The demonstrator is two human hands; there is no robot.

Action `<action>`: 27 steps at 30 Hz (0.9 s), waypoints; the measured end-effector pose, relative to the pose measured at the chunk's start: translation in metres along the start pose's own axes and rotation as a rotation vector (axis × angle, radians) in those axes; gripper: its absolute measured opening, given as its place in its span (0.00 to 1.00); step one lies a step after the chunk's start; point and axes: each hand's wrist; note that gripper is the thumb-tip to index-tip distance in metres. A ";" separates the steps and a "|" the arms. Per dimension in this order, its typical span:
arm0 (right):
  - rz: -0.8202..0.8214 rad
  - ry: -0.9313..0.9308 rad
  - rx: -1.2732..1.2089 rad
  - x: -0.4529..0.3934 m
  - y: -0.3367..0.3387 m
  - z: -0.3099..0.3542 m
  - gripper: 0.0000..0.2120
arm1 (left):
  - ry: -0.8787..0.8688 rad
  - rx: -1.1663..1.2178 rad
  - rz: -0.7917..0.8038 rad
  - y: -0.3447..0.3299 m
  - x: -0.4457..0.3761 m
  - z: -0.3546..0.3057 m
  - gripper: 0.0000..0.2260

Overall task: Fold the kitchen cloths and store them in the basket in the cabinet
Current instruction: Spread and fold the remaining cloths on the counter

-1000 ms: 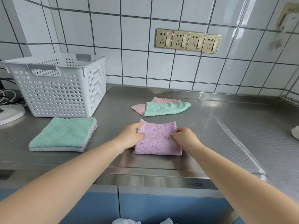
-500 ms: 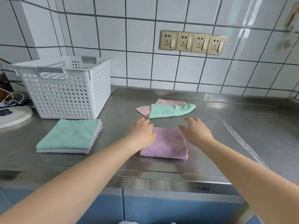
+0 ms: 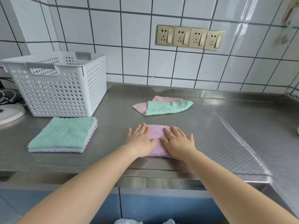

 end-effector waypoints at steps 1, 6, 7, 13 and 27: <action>0.009 -0.014 -0.007 0.001 0.001 -0.003 0.26 | 0.004 0.014 0.005 0.000 0.000 0.003 0.28; 0.024 -0.051 -0.033 0.006 0.004 -0.004 0.28 | 0.021 0.034 0.005 0.001 0.004 0.007 0.29; -0.003 -0.056 -0.035 0.007 0.006 -0.005 0.29 | 0.039 0.041 -0.010 0.002 0.004 0.009 0.31; -0.161 -0.004 -0.270 0.025 0.019 -0.032 0.25 | 0.044 0.126 -0.109 0.012 0.008 0.032 0.27; -0.171 0.006 -0.532 0.026 0.016 -0.017 0.29 | -0.135 1.021 -0.181 0.021 0.009 0.018 0.22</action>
Point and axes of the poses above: each hand's wrist, its own x-axis away from the middle knuckle, its own y-axis out of the back of the hand, z = x × y, and after that the axes turned 5 degrees about z, right-handed
